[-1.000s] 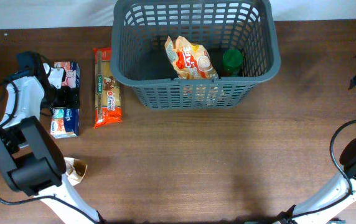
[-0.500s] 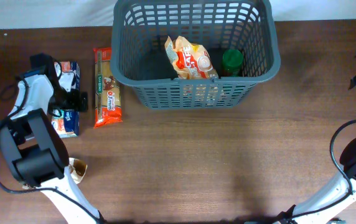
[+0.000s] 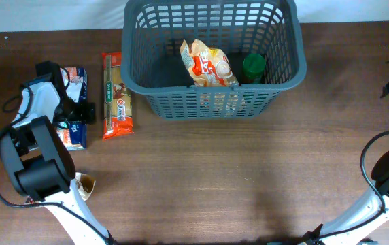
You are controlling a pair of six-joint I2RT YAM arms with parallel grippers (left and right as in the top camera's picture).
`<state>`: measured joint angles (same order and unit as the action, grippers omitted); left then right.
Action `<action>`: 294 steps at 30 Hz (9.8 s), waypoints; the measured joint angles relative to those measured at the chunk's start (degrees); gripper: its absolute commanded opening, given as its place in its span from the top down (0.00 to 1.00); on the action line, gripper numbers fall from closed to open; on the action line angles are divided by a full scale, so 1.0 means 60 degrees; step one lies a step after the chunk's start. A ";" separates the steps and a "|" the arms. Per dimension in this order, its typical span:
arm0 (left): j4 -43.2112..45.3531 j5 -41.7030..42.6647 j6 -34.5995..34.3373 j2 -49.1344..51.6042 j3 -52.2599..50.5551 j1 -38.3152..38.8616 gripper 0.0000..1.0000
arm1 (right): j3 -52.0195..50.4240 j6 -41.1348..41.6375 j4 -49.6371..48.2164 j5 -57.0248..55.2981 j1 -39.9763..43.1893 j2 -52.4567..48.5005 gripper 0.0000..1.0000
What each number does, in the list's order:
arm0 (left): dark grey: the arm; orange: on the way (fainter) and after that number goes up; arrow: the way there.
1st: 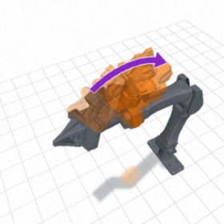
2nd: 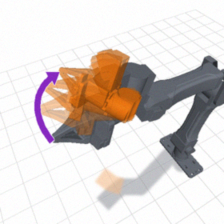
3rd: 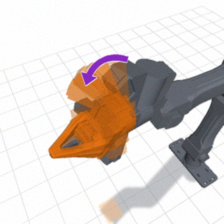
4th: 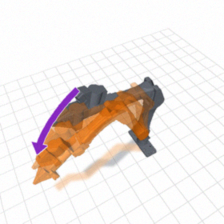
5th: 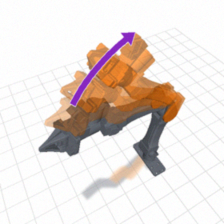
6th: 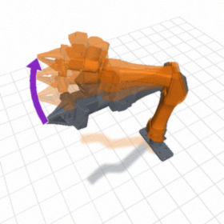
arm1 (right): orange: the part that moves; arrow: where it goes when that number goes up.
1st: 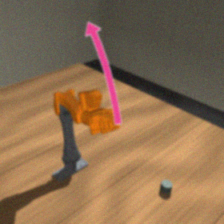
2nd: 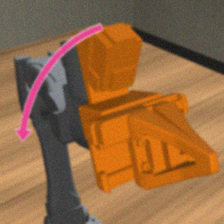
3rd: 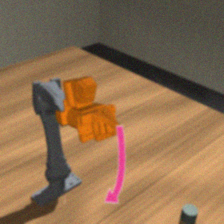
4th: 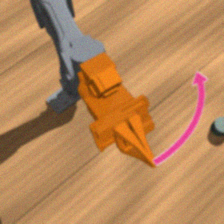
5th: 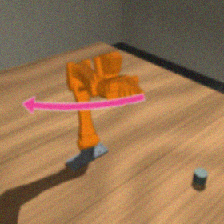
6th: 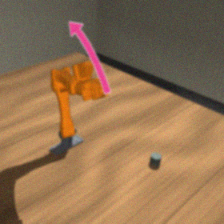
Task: Pack container
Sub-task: 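Move the left gripper to the blue tissue box and grasp it, then lift the tissue box with the left gripper and drop it into basket, then move the left gripper to the orange spaghetti pack and grasp it, then lift the spaghetti pack with the left gripper and lower it into basket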
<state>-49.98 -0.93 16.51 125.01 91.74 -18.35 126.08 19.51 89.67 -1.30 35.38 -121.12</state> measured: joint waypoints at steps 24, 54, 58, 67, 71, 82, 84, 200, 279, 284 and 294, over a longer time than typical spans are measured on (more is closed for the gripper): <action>-0.1271 -0.1224 -0.1461 -0.0055 0.4473 0.0007 0.98 | 0.0000 -0.0004 0.0000 0.0000 0.0000 0.0000 0.01; 0.2040 0.3275 -0.0667 -0.0739 0.7246 0.7031 0.98 | 0.0000 -0.0004 0.0004 0.0000 0.0000 0.0000 0.01; 0.2197 0.3526 -0.0674 0.0000 0.7235 0.7129 0.98 | 0.0000 0.0000 0.0000 0.0000 0.0000 0.0000 0.01; 0.1902 0.3752 -0.0678 0.0488 0.7224 0.7526 0.77 | 0.0000 0.0000 0.0000 0.0000 0.0000 0.0000 0.01; 0.1614 0.3803 -0.0678 0.0488 0.7224 0.7555 0.76 | 0.0000 -0.0004 0.0000 0.0000 0.0000 0.0000 0.01; 0.1096 0.3810 -0.0678 0.0488 0.7227 0.7548 0.34 | 0.0000 0.0000 0.0000 0.0000 0.0000 0.0000 0.01; 0.0958 0.3807 -0.0674 0.0488 0.7227 0.7548 0.29 | 0.0000 -0.0004 0.0000 0.0000 0.0000 0.0000 0.01; -0.2255 0.0550 -0.1905 0.1971 0.4218 0.2565 0.98 | 0.0000 0.0000 -0.0004 0.0000 0.0000 0.0000 0.01; -0.3544 0.1322 -0.0780 0.1104 1.0003 0.6342 0.01 | 0.0000 0.0000 -0.0004 0.0000 0.0000 0.0000 0.01; -0.3938 0.1257 -0.0769 0.0663 1.1129 0.6094 0.01 | 0.0000 0.0004 -0.0004 0.0000 0.0000 0.0000 0.01; -0.7104 0.1213 -0.1286 -0.1144 1.1613 0.5275 0.01 | 0.0000 0.0000 -0.0004 0.0000 0.0000 0.0000 0.02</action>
<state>-92.60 6.35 8.80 118.15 161.42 13.30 126.08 19.51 89.65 -1.30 35.38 -121.12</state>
